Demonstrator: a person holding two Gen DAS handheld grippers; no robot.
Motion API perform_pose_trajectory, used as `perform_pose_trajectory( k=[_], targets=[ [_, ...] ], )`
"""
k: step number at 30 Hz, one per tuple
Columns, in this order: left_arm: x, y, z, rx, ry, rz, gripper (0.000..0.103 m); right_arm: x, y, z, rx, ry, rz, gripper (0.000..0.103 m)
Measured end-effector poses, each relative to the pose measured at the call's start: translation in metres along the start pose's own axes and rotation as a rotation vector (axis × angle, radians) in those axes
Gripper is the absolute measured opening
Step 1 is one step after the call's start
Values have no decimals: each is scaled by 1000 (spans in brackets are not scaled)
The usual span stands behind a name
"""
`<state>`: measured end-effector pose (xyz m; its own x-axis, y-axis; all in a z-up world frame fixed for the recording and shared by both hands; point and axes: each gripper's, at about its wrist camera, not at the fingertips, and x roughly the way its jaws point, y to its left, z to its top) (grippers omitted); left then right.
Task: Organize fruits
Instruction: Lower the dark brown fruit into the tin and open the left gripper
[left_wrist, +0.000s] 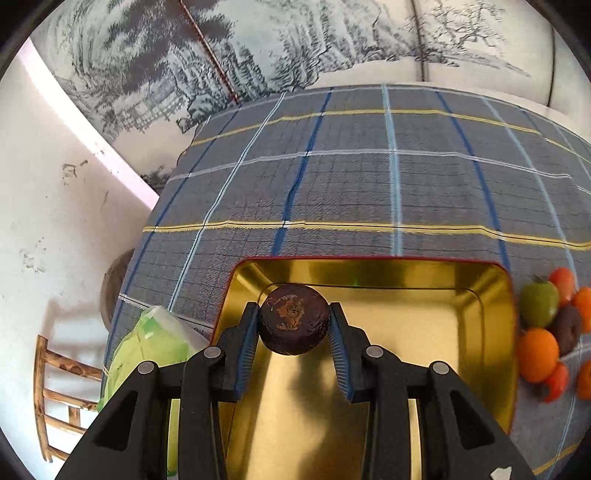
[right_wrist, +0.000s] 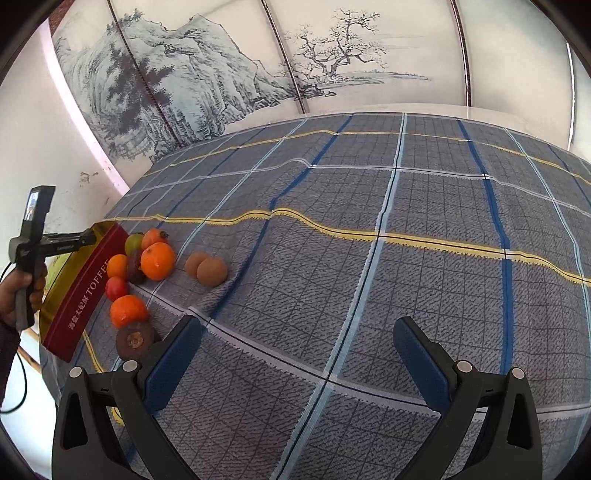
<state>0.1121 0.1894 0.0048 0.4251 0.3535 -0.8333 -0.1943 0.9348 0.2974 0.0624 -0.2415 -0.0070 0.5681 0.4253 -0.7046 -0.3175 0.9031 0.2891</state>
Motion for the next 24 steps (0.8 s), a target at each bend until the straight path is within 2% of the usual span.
perform_pose_trajectory(
  k=[6,10,13,16,18,20,22,24],
  targets=[
    [16,2,3,15,25,32,35,1,0,1,5,6,-3,103],
    [16,2,4,28,-5,60,37,1,0,1,5,3,-9,103],
    [7,5,3,20,-27,57,45,-2,2,0,-6,-17,-7,103],
    [-26,10,-6,-21,-124,21,52,-7,11,-2,-59,-43,12,103],
    [-53,12,-17,-49,-201,-9,73,-9,24,-2,-102,-40,71,103],
    [-81,14,-33,-89,-275,-47,84,-10,43,-1,-146,-20,153,103],
    [-106,13,-54,-131,-337,-102,87,-11,71,1,-227,-10,206,103],
    [-125,12,-76,-188,-362,-174,92,-6,101,1,-330,17,234,103]
  ],
)
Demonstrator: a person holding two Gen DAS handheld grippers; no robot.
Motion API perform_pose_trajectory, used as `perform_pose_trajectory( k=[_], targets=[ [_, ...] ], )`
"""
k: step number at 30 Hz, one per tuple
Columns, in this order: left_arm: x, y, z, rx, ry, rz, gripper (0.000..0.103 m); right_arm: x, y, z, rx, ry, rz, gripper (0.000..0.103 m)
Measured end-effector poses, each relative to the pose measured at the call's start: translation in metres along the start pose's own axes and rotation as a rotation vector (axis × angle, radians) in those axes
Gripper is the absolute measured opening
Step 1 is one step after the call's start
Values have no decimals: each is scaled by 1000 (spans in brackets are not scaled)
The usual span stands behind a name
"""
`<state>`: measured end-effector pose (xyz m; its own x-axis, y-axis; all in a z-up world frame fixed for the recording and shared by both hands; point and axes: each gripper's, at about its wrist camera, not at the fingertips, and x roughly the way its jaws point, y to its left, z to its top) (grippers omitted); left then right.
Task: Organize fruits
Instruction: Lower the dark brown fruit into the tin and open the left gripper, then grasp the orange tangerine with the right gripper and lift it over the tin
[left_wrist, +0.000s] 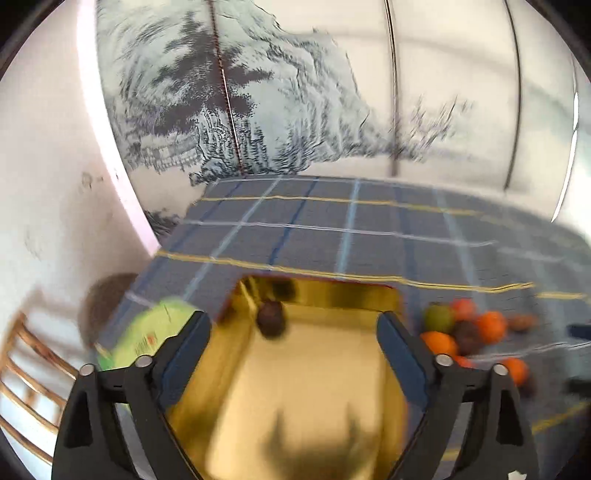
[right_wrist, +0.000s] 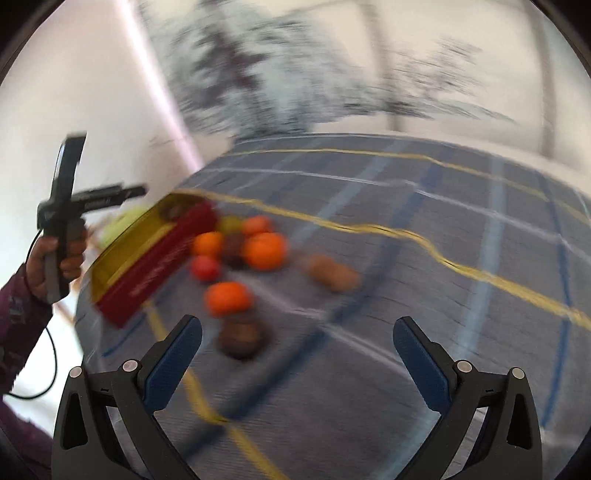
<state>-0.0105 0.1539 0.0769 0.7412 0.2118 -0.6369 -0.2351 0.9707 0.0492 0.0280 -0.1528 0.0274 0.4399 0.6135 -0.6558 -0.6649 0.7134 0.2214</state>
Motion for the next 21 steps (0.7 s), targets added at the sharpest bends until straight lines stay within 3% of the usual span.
perform_pose_trajectory(
  k=[3,7,10,17,18,21],
  targets=[
    [-25,-2,-24,-79,-9,-80,93,19,24,5,-102,43,12,103],
    [-55,-14,-55,-132,-32,-97,98,37,35,9,-162,83,29,102],
    [-70,-21,-75,-130,-44,-95,100,46,41,14,-198,101,27,94],
    [-87,-35,-106,-122,5,-124,100,70,43,25,-251,182,31,86],
    [-88,-35,-110,-137,15,-147,100,75,42,25,-255,205,29,78],
    [-90,-40,-116,-143,32,-168,100,89,45,22,-277,277,9,40]
  ],
)
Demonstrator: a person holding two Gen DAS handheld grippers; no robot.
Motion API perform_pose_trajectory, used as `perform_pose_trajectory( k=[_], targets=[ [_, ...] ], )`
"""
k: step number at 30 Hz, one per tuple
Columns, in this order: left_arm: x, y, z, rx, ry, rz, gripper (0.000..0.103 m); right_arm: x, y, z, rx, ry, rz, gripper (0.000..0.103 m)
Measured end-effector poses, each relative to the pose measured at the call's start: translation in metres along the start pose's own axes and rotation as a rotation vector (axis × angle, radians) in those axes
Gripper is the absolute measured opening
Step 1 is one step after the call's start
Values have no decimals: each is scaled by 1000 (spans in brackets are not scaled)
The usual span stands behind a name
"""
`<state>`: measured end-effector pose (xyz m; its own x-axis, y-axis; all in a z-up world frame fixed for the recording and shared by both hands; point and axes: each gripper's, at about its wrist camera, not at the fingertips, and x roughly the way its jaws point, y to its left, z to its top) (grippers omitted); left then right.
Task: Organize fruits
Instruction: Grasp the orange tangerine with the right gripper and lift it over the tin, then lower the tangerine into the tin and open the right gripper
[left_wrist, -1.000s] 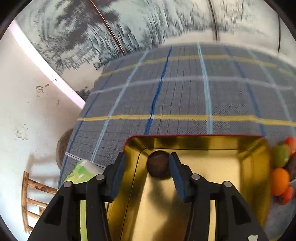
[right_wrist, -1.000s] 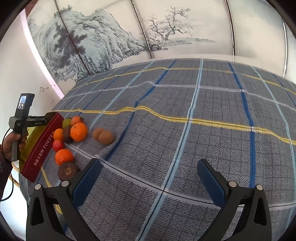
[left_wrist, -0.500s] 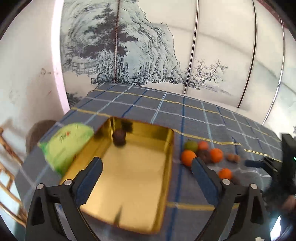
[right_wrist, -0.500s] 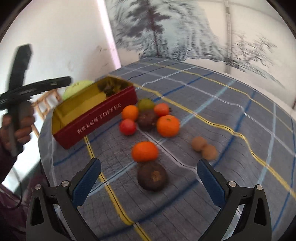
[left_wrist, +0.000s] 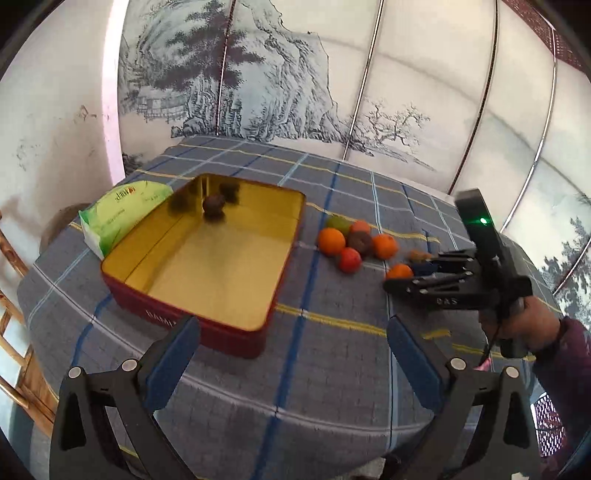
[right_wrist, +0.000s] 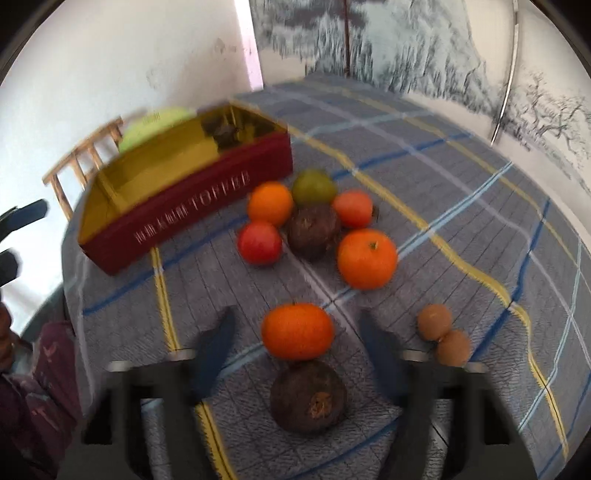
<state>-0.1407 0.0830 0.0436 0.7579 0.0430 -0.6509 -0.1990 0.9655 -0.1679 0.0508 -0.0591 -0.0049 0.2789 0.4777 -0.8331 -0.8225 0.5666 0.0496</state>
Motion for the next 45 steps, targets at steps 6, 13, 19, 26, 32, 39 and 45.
perform_pose_trajectory(
  k=[6,13,19,26,32,39,45],
  targets=[
    [-21,-1,-10,-26,-21,61,102,-22,6,14,-3,-62,30,40],
    [-25,-5,-14,33,32,56,102,-41,37,85,-25,-171,128,40],
    [-31,10,-15,2,10,112,102,5,71,140,-59,-141,153,40],
    [-30,42,-14,-98,8,181,102,60,88,170,-70,-61,133,40],
    [-16,61,-17,-123,64,252,102,93,81,183,-32,-1,88,40],
    [-9,68,-19,-140,89,272,102,111,69,192,18,32,59,40],
    [-6,69,-21,-138,102,287,102,115,71,196,11,38,41,40]
  ],
)
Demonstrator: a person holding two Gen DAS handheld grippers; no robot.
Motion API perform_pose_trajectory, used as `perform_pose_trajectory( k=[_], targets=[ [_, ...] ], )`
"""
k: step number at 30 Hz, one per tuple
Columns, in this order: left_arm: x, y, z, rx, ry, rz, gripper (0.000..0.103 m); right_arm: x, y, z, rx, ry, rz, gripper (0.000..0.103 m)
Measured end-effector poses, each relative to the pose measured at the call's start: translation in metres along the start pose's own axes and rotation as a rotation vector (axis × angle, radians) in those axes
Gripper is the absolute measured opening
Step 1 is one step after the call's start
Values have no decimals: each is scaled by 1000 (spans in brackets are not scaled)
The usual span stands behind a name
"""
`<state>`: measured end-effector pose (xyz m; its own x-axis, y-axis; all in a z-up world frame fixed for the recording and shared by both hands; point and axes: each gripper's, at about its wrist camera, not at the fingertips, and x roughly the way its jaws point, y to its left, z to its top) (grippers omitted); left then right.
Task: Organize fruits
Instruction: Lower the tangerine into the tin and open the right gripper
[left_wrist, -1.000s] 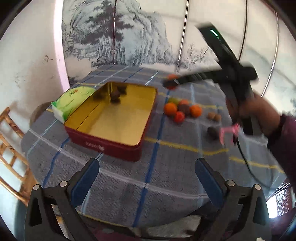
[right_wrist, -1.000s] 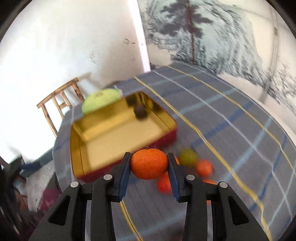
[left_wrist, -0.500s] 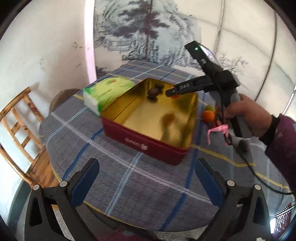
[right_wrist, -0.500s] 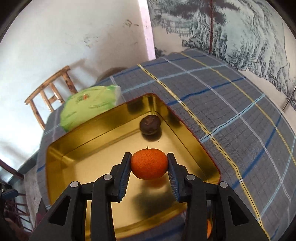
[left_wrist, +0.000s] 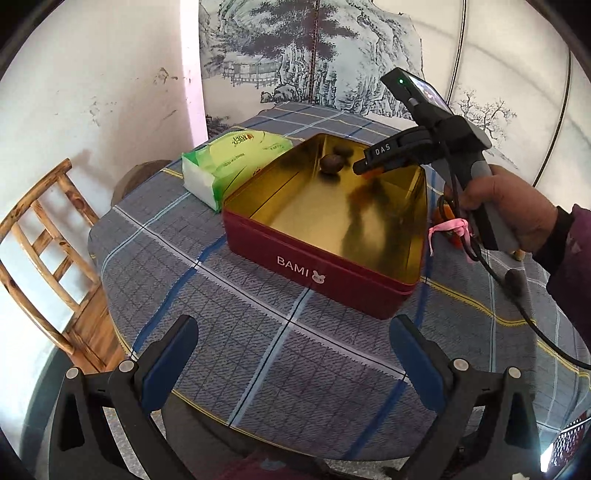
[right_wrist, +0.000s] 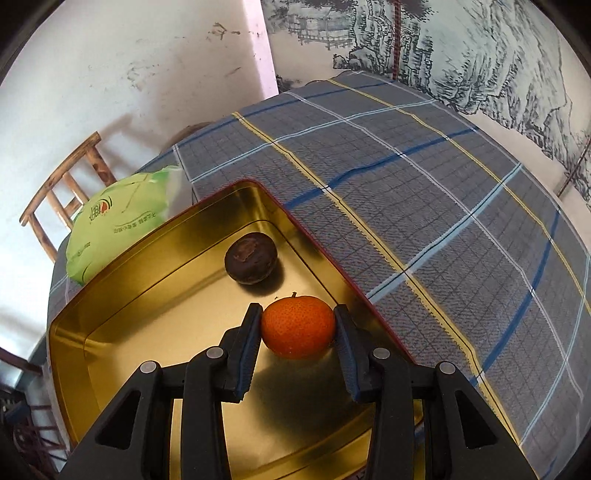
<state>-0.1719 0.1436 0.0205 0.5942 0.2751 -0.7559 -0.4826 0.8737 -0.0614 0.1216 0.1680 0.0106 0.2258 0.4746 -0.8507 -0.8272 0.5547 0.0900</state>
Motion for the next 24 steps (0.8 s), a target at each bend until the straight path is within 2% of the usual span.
perform_pose_trajectory(
  k=[9,15,19,24],
  targets=[
    [4,3,-2,-7,24,6,102,0,4,7,20,-21,2,41],
    [6,4,-3,-9,38,5,102,-10,5,7,38,-67,19,44],
    [7,1,-4,-4,45,6,102,-23,5,7,59,-119,53,54],
    [11,-1,-4,1,60,9,102,-37,10,5,65,-169,91,62]
  ],
)
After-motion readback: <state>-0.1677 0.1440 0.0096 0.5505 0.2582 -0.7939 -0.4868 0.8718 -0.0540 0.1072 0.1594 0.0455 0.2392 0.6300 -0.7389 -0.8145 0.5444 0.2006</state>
